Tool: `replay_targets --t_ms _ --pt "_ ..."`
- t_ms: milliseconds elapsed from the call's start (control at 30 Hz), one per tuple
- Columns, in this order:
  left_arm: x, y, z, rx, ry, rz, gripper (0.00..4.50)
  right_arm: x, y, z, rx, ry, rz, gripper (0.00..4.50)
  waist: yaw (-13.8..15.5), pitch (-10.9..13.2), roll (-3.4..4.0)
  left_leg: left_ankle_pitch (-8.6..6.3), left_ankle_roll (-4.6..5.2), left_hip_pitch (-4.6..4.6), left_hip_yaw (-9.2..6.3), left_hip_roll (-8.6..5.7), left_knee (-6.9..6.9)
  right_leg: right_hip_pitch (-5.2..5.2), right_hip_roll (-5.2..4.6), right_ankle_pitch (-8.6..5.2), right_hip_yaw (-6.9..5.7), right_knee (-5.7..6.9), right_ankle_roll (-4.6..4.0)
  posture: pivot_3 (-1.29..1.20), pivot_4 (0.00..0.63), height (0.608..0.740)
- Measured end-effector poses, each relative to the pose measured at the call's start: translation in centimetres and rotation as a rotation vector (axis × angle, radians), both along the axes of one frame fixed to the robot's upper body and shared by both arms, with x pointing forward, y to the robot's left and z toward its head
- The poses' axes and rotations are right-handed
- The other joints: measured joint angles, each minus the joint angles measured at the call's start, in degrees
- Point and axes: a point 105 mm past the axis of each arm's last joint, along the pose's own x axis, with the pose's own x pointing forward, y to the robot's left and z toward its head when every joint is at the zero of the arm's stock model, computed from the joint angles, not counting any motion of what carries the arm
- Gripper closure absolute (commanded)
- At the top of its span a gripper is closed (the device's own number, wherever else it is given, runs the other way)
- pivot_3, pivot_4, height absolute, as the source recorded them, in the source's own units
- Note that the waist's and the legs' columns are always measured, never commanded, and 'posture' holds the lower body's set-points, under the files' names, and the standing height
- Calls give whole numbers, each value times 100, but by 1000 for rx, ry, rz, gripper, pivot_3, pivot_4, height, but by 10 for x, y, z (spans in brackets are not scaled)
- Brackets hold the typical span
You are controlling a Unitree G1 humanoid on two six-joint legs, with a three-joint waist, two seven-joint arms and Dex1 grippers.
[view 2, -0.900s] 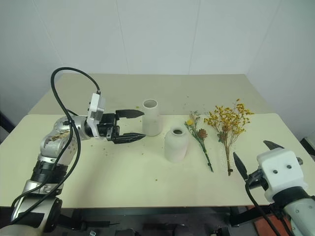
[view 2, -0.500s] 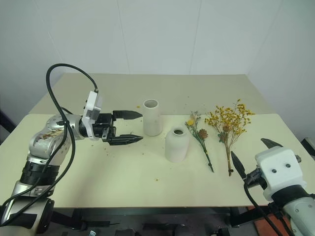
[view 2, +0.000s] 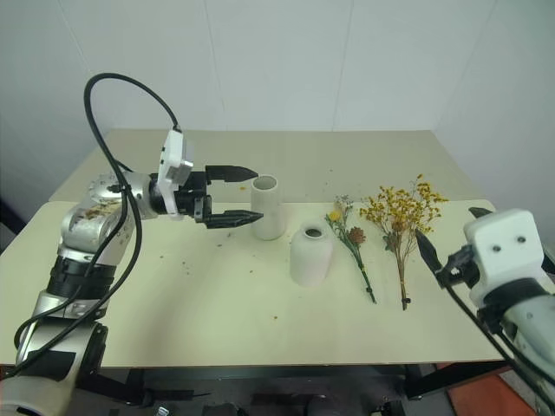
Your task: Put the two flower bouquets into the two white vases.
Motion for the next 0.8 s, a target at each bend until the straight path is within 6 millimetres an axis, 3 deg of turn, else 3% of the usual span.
replay_targets --t_ms 233,400,633,800 --pt "10 -21 16 85 33 -38 0 37 -26 -8 201 264 -121 18 11 1 1 1 1 -19 -1 -5 -3 -20 -3 2 -1 -1 -3 0 150 740" --pt "12 -47 31 160 36 -127 0 59 -31 -20 296 503 -150 18 21 1 2 -2 6 -32 -1 -4 -7 -27 -3 1 -7 -12 -3 0 150 740" --pt "5 -81 26 197 82 -232 0 79 -43 -49 393 783 -205 18 8 5 8 -4 9 -39 3 -5 -8 -37 -6 2 -2 -12 -1 0 150 740" --pt "0 -99 20 213 97 -274 0 85 -42 -54 403 913 -181 18 -12 11 18 -4 9 -37 6 -5 -6 -40 -4 2 3 -7 0 0 150 740"
